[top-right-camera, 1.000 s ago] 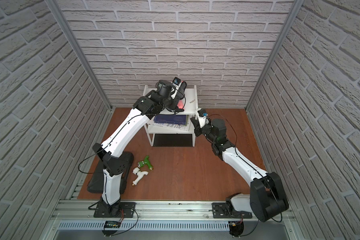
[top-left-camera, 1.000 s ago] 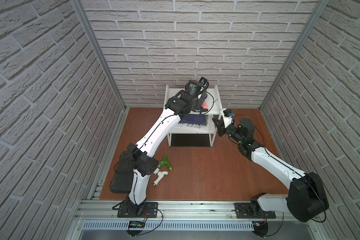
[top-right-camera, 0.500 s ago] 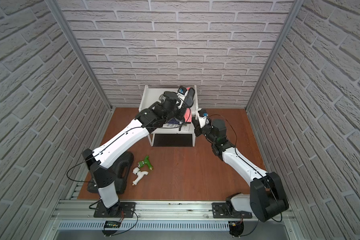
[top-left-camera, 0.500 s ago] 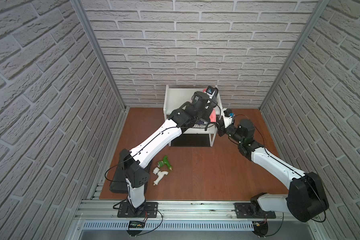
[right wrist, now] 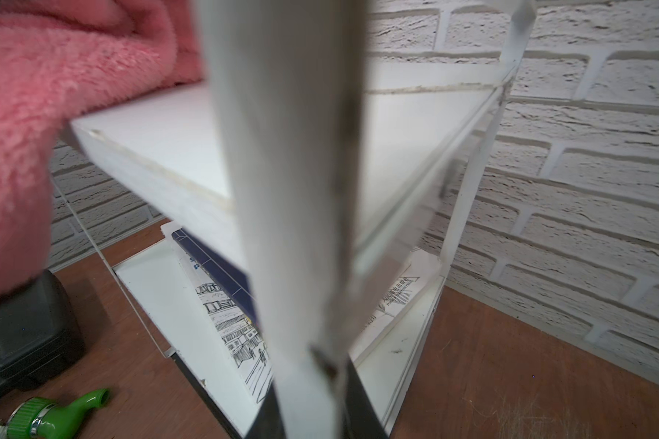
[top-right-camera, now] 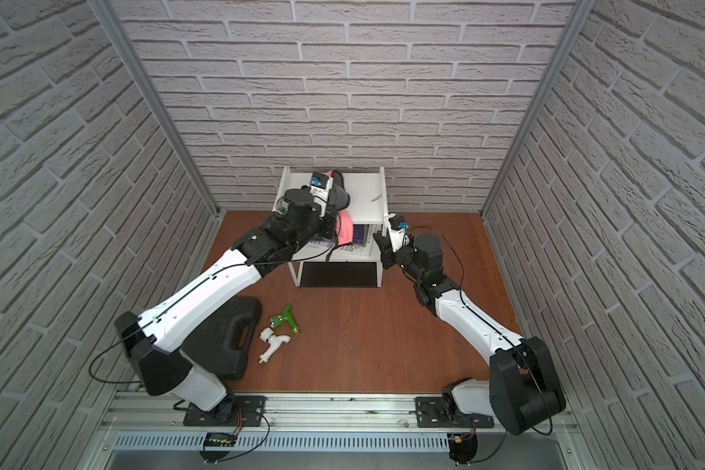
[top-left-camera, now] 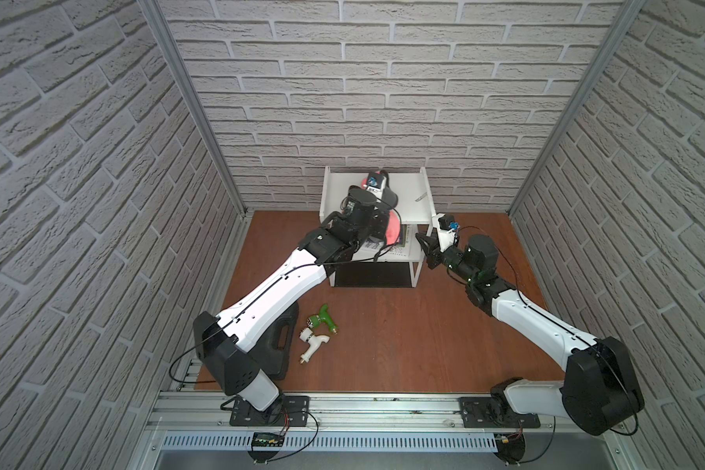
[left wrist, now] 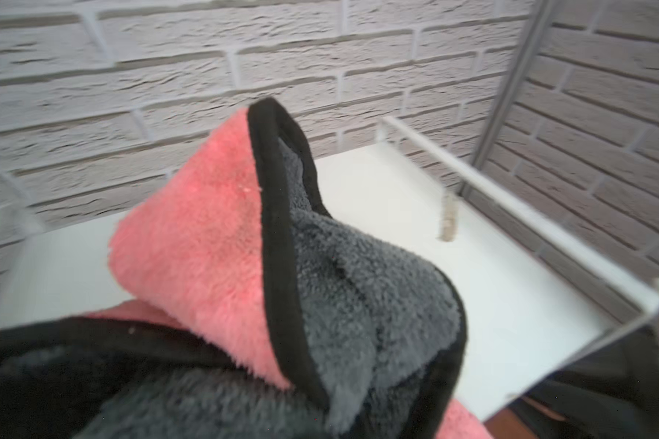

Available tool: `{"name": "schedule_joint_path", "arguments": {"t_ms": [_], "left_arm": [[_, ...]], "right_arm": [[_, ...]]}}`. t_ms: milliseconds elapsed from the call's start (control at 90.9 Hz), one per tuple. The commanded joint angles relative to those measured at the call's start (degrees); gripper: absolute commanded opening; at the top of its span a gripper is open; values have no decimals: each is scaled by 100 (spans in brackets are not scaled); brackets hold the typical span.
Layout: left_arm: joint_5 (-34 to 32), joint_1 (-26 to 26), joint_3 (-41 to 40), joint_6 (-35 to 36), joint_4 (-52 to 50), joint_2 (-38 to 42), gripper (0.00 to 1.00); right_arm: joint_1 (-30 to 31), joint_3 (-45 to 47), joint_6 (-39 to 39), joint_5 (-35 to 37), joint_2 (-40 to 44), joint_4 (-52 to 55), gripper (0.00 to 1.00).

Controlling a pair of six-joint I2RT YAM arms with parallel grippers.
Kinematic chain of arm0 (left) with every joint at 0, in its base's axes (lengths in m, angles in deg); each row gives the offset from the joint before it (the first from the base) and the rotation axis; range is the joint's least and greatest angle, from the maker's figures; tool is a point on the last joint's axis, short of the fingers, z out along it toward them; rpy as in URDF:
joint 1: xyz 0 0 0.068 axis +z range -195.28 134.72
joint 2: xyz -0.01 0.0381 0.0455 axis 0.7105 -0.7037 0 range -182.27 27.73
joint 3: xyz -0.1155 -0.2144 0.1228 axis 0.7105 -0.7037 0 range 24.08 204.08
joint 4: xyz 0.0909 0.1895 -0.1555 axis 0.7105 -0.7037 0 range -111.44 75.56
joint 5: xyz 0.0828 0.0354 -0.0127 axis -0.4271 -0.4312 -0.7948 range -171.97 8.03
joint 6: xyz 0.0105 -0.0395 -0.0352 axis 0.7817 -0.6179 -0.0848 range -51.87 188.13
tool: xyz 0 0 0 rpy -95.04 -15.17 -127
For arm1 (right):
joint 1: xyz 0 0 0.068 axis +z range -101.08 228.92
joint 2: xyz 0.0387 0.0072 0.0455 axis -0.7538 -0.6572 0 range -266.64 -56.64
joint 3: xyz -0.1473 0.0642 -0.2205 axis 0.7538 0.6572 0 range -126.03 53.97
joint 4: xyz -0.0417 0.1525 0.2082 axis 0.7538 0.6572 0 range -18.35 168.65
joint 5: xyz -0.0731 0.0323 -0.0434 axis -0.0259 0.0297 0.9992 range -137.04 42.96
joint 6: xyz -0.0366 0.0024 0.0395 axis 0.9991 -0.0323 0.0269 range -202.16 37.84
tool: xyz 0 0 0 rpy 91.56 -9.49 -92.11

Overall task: Wipe the bookshelf clean with a cloth
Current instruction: Wipe the dust from the shelf.

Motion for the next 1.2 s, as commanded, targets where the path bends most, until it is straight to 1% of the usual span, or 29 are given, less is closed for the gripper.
{"name": "schedule_joint_path", "arguments": {"t_ms": [0, 143, 187, 242, 275, 308, 363, 418, 451, 484, 550, 616, 682, 726, 770, 814, 880, 935, 979, 1023, 1078, 1133, 1188], "left_arm": [[69, -176, -95, 117, -74, 76, 0], [-823, 144, -1172, 84, -144, 1169, 0], [-896, 362, -1508, -49, -131, 1485, 0], [-795, 602, -1880, -262, 17, 1761, 0], [-676, 712, -2043, -373, 160, 1880, 0], [-336, 744, -2142, -477, 369, 1913, 0], [456, 741, -2146, -723, 671, 1819, 0], [1317, 636, -2014, -887, 1007, 1535, 0], [1570, 505, -1834, -900, 1045, 1395, 0], [1618, 360, -1602, -790, 907, 1255, 0], [1265, 88, -1291, -454, 504, 1147, 0], [731, 58, -1432, -356, 362, 1366, 0], [57, 235, -1822, -383, 244, 1755, 0], [-458, 380, -2032, -454, -24, 2059, 0], [-538, 497, -2279, -485, -266, 2399, 0], [-181, 528, -2603, -430, -250, 2808, 0], [1109, 532, -3216, -445, 142, 3312, 0], [2207, 511, -3621, -594, 402, 3564, 0], [2756, 406, -3880, -697, 507, 3703, 0], [2811, 184, -4117, -759, 517, 3760, 0], [2567, -125, -4358, -856, 441, 3684, 0], [2237, -354, -4471, -991, 286, 3410, 0], [1892, -519, -4518, -1097, 210, 2954, 0]], "right_arm": [[-71, 127, -144, 152, 104, 61, 20], [-73, 119, -95, 145, 157, 182, 21], [-72, 125, -84, 130, 176, 229, 22], [-74, 118, -77, 132, 207, 278, 23], [-74, 117, -88, 138, 224, 310, 23], [-75, 118, -91, 123, 253, 336, 23], [-72, 142, -105, 71, 313, 345, 25], [-72, 225, -149, 71, 367, 225, 27], [-73, 248, -153, 89, 392, 175, 27], [-72, 257, -144, 117, 402, 157, 27], [-71, 225, -108, 167, 421, 224, 28], [-76, 190, -84, 151, 432, 319, 30], [-72, 206, -68, 130, 454, 343, 33], [-72, 226, -63, 138, 471, 340, 35], [-76, 248, -58, 150, 490, 339, 37], [-72, 265, -51, 155, 512, 340, 38], [-72, 251, -97, 130, 541, 375, 38], [-74, 125, -350, 103, 613, 555, 39], [-75, 54, -522, 123, 657, 662, 39], [-76, -15, -683, 208, 696, 749, 40], [-71, -74, -843, 372, 742, 844, 41], [-71, -119, -957, 535, 783, 934, 42], [-76, -151, -1023, 653, 836, 1009, 44]]}}
